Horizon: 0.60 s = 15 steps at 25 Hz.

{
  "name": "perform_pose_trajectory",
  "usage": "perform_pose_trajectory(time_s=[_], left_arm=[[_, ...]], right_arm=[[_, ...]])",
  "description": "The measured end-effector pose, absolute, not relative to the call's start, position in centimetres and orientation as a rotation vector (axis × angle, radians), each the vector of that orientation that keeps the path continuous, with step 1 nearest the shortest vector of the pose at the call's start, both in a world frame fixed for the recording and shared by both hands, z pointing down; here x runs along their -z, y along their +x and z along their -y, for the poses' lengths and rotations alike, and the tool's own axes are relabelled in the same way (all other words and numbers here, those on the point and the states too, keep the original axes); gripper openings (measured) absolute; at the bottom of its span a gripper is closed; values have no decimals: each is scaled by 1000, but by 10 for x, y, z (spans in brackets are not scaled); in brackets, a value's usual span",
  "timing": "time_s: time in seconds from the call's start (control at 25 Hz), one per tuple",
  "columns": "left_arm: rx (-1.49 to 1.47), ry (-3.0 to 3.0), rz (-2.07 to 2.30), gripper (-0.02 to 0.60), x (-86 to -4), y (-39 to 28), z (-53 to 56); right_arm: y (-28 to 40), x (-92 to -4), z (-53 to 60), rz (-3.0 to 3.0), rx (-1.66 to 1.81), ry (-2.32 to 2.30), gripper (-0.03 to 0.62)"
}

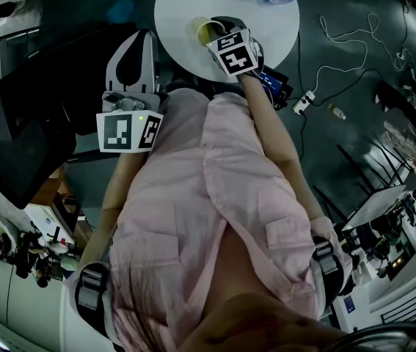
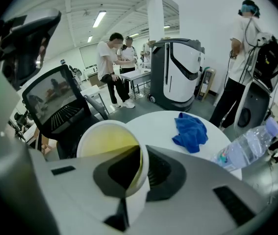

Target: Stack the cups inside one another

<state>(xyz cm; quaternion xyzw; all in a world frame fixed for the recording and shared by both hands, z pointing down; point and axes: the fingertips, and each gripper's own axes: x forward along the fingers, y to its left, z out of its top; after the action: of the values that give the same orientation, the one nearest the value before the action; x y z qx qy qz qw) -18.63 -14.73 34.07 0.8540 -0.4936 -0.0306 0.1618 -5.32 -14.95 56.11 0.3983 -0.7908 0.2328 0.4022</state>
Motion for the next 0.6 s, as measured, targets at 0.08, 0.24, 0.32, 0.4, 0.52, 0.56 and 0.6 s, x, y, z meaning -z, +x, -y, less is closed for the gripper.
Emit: perform_pose_trajectory(time_s=[0.08, 0.24, 0.32, 0.4, 0.52, 0.56, 0.6], left_arm=[[89, 2437, 1411, 15, -340, -187, 147], [86, 2434, 1412, 15, -342, -187, 147], [86, 2432, 1412, 15, -342, -187, 147], [86, 2431, 1414, 15, -343, -187, 147], [88, 2430, 1416, 15, -341, -188, 148], [89, 2430, 1417, 15, -340, -188, 148], [89, 2430, 1418, 15, -340, -188, 148]], right_arm=[[-55, -564, 149, 1991, -584, 993, 38], [-57, -575, 148, 1972, -578, 960, 38], [-57, -579, 147, 1963, -575, 945, 38], [-58, -583, 146, 1954, -571, 931, 38], [-59, -587, 145, 1938, -560, 910, 38], [-59, -589, 145, 1931, -557, 905, 38], [-59, -591, 145, 1925, -555, 900, 38]])
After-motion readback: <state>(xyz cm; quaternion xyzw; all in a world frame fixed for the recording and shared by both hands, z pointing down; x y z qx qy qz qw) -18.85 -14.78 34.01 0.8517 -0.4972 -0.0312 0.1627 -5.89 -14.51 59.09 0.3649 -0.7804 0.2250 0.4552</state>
